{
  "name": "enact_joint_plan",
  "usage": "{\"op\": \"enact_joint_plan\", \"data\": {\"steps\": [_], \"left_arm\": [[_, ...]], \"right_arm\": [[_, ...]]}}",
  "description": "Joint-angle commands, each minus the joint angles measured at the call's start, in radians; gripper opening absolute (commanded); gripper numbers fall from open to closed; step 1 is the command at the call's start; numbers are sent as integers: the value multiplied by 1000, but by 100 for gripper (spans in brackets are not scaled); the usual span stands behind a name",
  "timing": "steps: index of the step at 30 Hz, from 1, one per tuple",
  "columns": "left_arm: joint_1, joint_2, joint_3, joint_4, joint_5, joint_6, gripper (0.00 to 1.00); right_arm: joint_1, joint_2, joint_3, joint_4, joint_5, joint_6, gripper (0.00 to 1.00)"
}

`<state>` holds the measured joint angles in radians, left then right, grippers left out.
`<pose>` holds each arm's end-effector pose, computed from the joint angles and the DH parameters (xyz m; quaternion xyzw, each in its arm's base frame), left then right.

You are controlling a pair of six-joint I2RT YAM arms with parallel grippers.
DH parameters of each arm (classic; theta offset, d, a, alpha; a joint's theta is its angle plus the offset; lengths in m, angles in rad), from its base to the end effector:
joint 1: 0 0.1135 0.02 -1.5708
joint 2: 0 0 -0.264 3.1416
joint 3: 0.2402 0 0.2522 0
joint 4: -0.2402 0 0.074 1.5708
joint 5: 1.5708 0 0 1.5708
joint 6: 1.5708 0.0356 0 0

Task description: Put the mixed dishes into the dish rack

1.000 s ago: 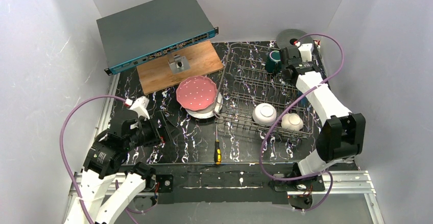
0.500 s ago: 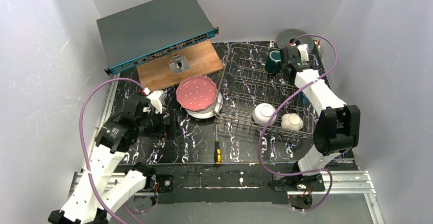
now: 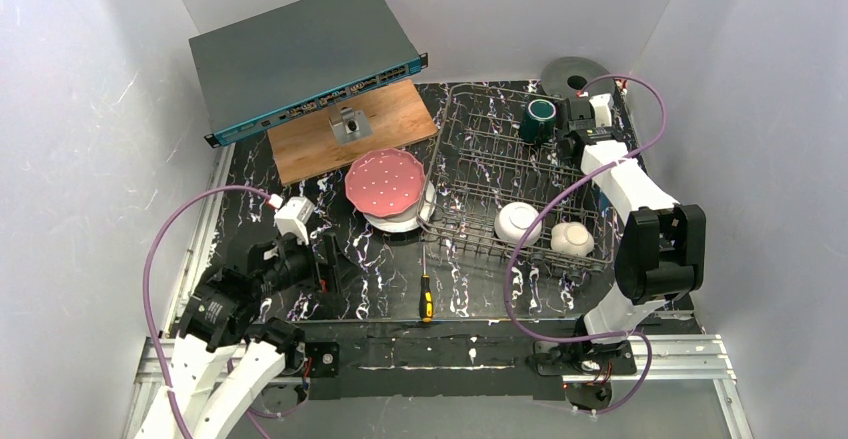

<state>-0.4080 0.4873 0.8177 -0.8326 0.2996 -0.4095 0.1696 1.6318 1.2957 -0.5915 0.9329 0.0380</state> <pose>0.0818 -0.0468 0.3213 0.0754 0.8510 -0.3180 0.4110 0.3441 0.0299 0.2767 0.0861 0.8549 -0.3951 0.3250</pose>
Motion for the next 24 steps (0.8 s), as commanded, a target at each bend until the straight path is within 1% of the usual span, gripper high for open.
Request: {"op": "enact_joint_plan", "data": {"steps": [1, 13, 18, 21, 24], "left_arm": [[0, -43, -32, 78, 9, -19, 98], [0, -154, -63, 101, -3, -20, 98], [0, -167, -66, 105, 1, -19, 98], [-1, -160, -67, 105, 3, -18, 98], [-1, -159, -66, 105, 3, -18, 98]], "right_arm": [[-5, -28, -9, 99, 44, 31, 1], [-7, -65, -139, 247, -5, 41, 1], [-7, -86, -178, 278, -34, 74, 1], [-7, -90, -183, 260, -50, 101, 19], [-7, -95, -184, 245, -58, 111, 32]]}}
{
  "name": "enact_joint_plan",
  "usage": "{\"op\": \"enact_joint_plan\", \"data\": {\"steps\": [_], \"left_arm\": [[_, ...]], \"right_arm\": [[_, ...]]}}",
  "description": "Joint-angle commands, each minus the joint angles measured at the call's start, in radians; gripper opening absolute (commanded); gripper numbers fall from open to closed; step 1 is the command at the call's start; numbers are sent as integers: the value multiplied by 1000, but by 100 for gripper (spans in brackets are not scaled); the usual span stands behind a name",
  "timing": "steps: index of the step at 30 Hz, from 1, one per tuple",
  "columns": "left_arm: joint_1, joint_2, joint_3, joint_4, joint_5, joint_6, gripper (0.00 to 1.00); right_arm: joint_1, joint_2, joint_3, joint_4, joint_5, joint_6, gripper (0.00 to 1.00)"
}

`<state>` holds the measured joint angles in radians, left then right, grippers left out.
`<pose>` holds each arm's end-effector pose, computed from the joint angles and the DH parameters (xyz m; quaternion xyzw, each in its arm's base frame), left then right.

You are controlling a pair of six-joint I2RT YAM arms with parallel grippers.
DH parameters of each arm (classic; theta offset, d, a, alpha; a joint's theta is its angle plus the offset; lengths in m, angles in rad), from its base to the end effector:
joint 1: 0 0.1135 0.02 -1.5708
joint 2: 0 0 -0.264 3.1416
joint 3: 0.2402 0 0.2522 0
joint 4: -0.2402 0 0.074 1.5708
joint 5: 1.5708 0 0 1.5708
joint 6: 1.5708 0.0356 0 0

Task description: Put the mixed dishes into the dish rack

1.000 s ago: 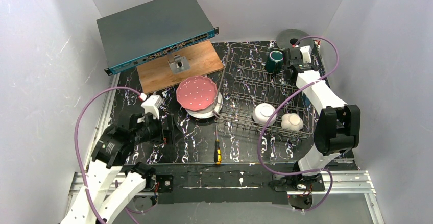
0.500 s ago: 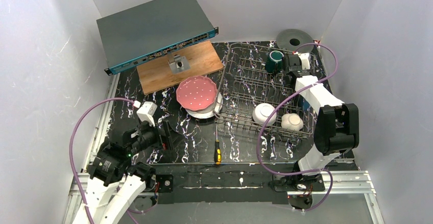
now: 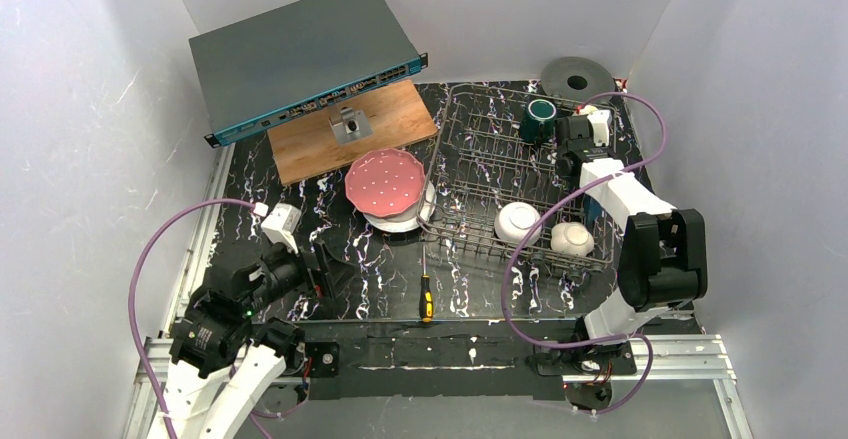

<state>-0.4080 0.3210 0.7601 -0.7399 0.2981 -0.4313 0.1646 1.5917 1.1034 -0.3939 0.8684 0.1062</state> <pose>0.0591 -0.0369 0.3232 0.0788 0.7971 -0.3482 0.4870 0.3316 0.0275 0.2406 0.1170 0.8577 -0.3510 0.3569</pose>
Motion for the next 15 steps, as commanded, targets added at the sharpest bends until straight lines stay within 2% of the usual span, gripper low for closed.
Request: {"op": "enact_joint_plan", "data": {"steps": [1, 4, 10, 15], "left_arm": [[-1, 7, -9, 12, 3, 3, 98], [-2, 6, -10, 13, 3, 2, 98], [0, 8, -11, 13, 10, 4, 98], [-1, 13, -11, 15, 15, 5, 98]], "right_arm": [[-3, -58, 9, 43, 6, 44, 35], [-3, -73, 4, 31, 11, 54, 42], [-3, -85, 18, -11, 41, 53, 66], [-2, -103, 49, -49, 25, 51, 71]]}}
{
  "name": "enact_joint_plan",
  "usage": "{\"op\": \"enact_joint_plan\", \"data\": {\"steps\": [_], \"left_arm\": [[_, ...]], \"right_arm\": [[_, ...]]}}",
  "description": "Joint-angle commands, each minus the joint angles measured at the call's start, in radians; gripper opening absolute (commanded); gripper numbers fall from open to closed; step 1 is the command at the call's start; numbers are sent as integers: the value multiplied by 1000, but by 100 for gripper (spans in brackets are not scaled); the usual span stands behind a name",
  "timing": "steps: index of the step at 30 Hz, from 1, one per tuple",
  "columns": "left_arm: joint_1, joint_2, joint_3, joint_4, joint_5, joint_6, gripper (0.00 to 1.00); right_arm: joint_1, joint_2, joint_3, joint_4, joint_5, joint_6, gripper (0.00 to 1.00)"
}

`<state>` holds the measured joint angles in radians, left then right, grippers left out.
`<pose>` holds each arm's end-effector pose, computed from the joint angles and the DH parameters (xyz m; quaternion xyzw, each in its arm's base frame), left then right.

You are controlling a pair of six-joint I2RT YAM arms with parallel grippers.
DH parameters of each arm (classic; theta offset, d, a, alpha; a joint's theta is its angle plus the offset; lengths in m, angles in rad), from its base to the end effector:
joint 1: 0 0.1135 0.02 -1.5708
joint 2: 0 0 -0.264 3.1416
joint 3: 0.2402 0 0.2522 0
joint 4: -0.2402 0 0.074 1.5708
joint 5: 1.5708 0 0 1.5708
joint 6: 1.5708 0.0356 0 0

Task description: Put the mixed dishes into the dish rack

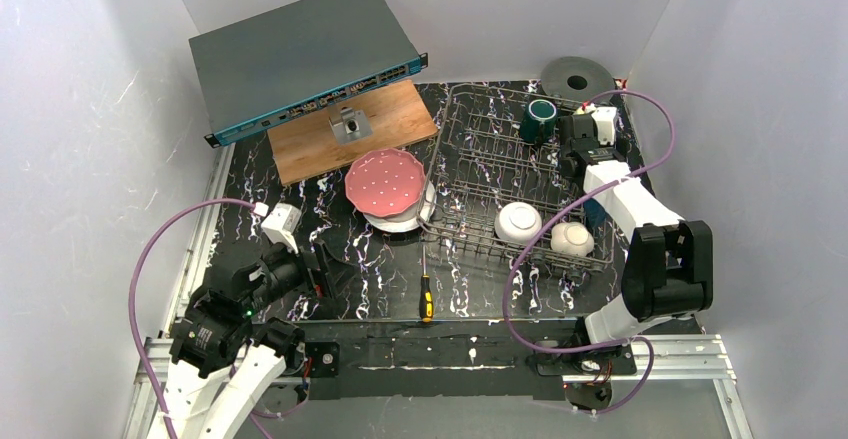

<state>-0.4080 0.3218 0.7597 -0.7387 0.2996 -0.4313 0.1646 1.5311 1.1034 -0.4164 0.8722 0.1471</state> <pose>0.0593 -0.0371 0.3232 0.0793 0.7970 -0.3487 0.4867 0.3218 0.0258 0.2579 0.1427 0.8485 -0.3400 0.3795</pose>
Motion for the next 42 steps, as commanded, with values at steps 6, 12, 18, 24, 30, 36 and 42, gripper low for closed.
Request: {"op": "enact_joint_plan", "data": {"steps": [6, 12, 18, 24, 30, 36, 42], "left_arm": [[-1, 12, -12, 19, 26, 8, 98], [-1, 19, -14, 22, 33, 9, 98], [-1, 23, -15, 21, 27, 8, 98], [0, 29, -15, 21, 25, 6, 98], [-1, 44, -13, 13, 5, 2, 98], [0, 66, -11, 3, -15, -5, 98], [-2, 100, -4, -16, -109, -64, 98]], "right_arm": [[5, -68, 108, -115, 12, 22, 80], [25, -152, 132, -150, -60, 22, 94], [155, -245, 121, -141, -253, 32, 97], [410, -259, 105, -130, -391, 108, 98], [633, -261, 55, -27, -573, 203, 98], [747, -244, 73, -10, -594, 195, 98], [753, -296, 15, 5, -614, 187, 98]]}}
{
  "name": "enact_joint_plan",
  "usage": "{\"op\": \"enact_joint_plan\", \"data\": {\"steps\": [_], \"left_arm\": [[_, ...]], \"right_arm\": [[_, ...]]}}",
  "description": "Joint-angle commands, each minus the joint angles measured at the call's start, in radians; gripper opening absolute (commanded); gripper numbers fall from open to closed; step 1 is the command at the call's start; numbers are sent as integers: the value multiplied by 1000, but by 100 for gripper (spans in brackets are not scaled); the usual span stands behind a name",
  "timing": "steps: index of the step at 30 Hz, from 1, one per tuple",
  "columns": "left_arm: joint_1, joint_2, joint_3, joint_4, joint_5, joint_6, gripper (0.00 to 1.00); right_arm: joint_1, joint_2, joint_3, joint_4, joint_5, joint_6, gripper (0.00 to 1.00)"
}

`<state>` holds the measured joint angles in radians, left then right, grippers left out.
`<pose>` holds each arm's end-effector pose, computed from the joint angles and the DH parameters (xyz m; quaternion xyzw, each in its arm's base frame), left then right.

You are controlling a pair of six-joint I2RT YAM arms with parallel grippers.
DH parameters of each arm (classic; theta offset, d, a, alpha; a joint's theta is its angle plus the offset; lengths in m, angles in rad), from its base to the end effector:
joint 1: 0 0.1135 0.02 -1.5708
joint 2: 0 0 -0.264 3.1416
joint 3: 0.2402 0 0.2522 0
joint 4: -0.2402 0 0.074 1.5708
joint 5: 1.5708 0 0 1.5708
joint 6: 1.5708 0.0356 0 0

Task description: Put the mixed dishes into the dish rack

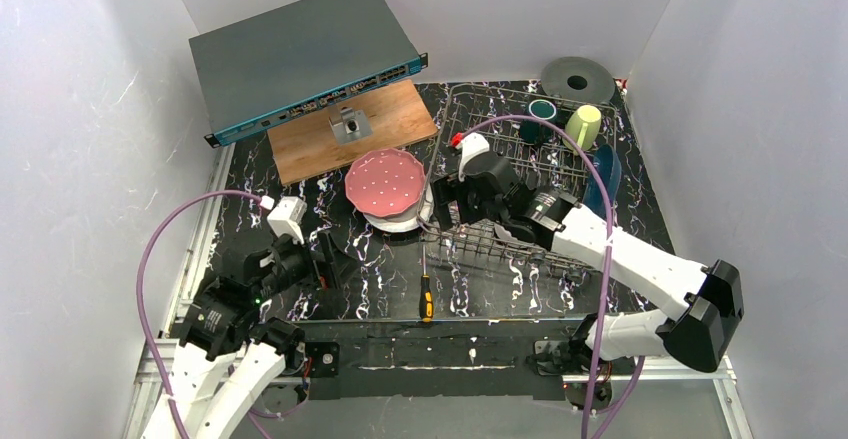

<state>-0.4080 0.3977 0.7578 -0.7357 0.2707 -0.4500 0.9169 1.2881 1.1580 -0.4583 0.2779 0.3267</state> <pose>0.0747 -0.0426 0.3185 0.0587 0.8205 -0.3333 0.4606 0.1824 0.2219 0.3347 -0.1915 0.8545 0.1728 0.4508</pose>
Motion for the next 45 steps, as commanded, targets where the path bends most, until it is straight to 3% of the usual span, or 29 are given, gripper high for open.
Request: {"op": "enact_joint_plan", "data": {"steps": [1, 5, 10, 15, 18, 19, 21, 25, 27, 31, 36, 45], "left_arm": [[-2, 27, -4, -19, -110, -68, 98], [-2, 2, -78, 10, -294, -279, 98], [-1, -75, -287, 240, -374, -528, 98], [-2, -24, -417, 509, -457, -633, 98], [-1, 126, -447, 661, -516, -692, 98], [-1, 242, -413, 656, -551, -729, 98], [2, 523, -375, 843, -537, -772, 98], [38, 774, -431, 1197, -614, -870, 98], [52, 870, -374, 1256, -609, -811, 97], [100, 1002, -339, 1329, -565, -853, 85], [140, 1139, -380, 1612, -521, -865, 68], [162, 1280, -395, 1857, -435, -803, 55]], "right_arm": [[1, -67, -55, 48, -20, 7, 98], [0, -139, -130, 69, -12, 15, 98], [0, -209, -200, 92, -17, 21, 98], [0, -266, -241, 91, -8, 18, 98], [0, -313, -258, 75, 0, 19, 98], [0, -338, -267, 66, -3, 28, 98], [0, -392, -296, 54, 9, 41, 98], [-1, -443, -290, 11, 30, 41, 98], [-1, -464, -295, 7, 34, 43, 98], [-1, -472, -293, -4, 41, 44, 98], [-1, -492, -295, -24, 64, 39, 98], [-1, -500, -302, -26, 79, 38, 98]]}}
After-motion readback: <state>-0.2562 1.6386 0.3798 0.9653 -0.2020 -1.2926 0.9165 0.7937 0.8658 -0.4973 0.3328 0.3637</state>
